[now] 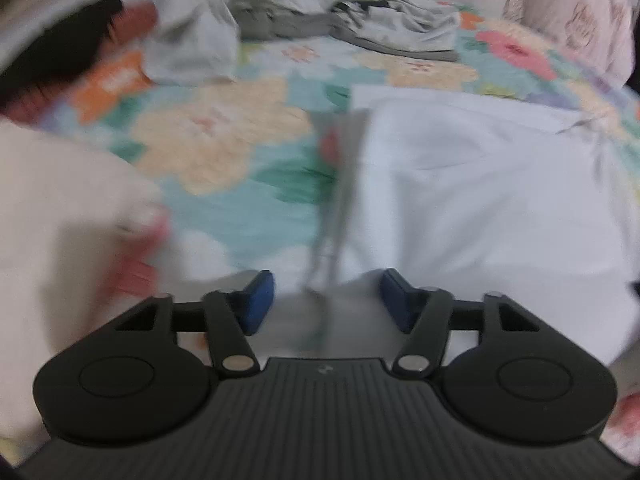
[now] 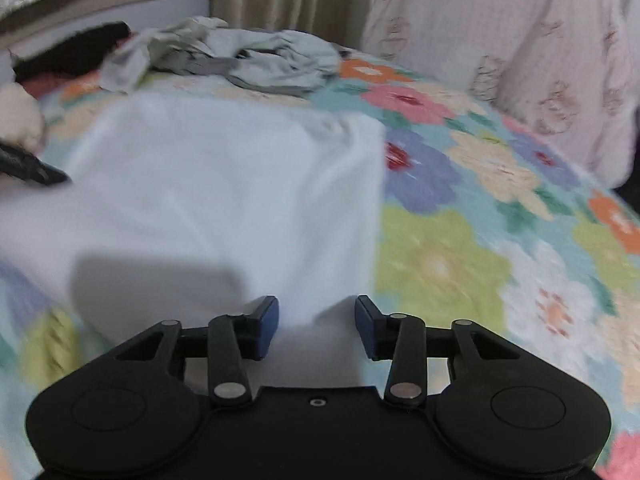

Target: Fold clothes

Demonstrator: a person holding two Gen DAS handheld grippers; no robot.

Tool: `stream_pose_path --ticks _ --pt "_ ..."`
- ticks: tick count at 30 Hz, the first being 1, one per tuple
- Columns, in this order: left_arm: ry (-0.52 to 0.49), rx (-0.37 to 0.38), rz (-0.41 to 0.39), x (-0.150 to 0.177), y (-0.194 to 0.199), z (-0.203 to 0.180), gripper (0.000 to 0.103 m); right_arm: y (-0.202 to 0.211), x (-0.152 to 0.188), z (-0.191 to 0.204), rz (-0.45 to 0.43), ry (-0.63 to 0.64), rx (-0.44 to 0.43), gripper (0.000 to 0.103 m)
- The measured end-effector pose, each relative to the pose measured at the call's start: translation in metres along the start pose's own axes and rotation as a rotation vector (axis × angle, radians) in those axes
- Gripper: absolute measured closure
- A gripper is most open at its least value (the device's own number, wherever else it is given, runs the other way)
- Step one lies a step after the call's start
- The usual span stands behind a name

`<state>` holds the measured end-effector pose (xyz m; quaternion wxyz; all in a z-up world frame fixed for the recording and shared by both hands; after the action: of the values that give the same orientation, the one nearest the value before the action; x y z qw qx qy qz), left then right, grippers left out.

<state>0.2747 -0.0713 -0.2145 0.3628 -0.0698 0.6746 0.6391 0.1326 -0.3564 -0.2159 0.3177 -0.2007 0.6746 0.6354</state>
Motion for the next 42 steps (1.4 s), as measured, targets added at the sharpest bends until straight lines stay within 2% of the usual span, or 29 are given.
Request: stream_pose_path --ticks 1,3,7,10,14,16,18,23,25,27,29,30,31,32,33,34,36,39,42 --pt "0.001 -0.011 0.0 0.0 0.006 0.002 0.044 0.005 0.004 -0.008 0.003 -0.039 -0.006 0.049" --pt "0.071 0.058 -0.002 0.005 0.017 0.009 0.044 0.015 0.01 -0.024 0.016 -0.125 -0.029 0.047" --pt "0.329 0.308 0.018 0.025 0.037 0.025 0.043 0.038 0.013 -0.048 0.066 -0.353 -0.147 0.046" --pt "0.443 0.423 0.002 0.036 0.056 0.029 0.041 0.049 0.027 -0.049 0.089 -0.562 -0.307 0.045" --pt "0.564 0.546 0.016 0.059 0.071 0.021 0.039 0.042 0.053 -0.033 0.202 -0.785 -0.506 0.045" --pt "0.62 0.562 0.03 0.071 0.073 0.018 0.039 0.036 0.061 -0.02 0.253 -0.814 -0.535 0.045" --pt "0.649 0.585 0.053 0.079 0.072 0.01 0.039 0.029 0.063 -0.009 0.261 -0.821 -0.533 0.045" --pt "0.699 0.667 0.116 0.086 0.063 -0.019 0.036 0.009 0.049 -0.012 0.157 -0.907 -0.513 0.04" --pt "0.677 0.629 0.104 0.083 0.051 -0.032 0.035 -0.005 0.038 -0.019 0.119 -0.977 -0.527 0.031" --pt "0.594 0.537 0.125 0.078 0.032 -0.044 0.036 -0.025 0.023 -0.021 0.122 -1.035 -0.556 0.029" --pt "0.612 0.486 0.057 0.069 0.022 -0.041 0.035 -0.041 0.006 -0.021 0.11 -1.061 -0.582 0.03" --pt "0.624 0.47 0.025 0.066 0.021 -0.038 0.036 -0.045 -0.005 -0.018 0.091 -1.045 -0.592 0.04" --pt "0.617 0.451 -0.018 0.062 0.023 -0.036 0.042 -0.045 -0.015 -0.012 0.071 -0.993 -0.581 0.065" --pt "0.563 0.43 -0.05 0.057 0.026 -0.037 0.066 -0.04 -0.022 -0.007 0.04 -0.924 -0.558 0.076" --pt "0.463 0.382 -0.081 0.052 0.034 -0.042 0.078 -0.032 -0.027 -0.003 0.007 -0.854 -0.532 0.077" --pt "0.359 0.332 -0.112 0.047 0.043 -0.047 0.081 -0.025 -0.033 0.001 -0.026 -0.783 -0.507 0.079" --pt "0.249 0.273 -0.175 0.04 0.061 -0.057 0.083 -0.003 -0.037 0.007 -0.079 -0.674 -0.464 0.082" --pt "0.249 0.283 -0.217 0.035 0.08 -0.054 0.084 0.032 -0.033 0.012 -0.132 -0.554 -0.396 0.086" --pt "0.345 0.346 -0.15 0.045 0.078 -0.039 0.081 0.047 -0.004 0.016 -0.087 -0.552 -0.413 0.085"
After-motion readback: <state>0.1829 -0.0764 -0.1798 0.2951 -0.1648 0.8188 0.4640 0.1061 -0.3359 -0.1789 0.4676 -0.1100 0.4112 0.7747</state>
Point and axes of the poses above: each gripper's, at about its wrist camera, not at the fingertips, and y roughly against the way its jaws point, z to its left, x to its underside, the point moved 9 cm from there along -y, roughly the way its jaws point, and after that the axes turned 6 degrees about -y, right-handed, at the moved point
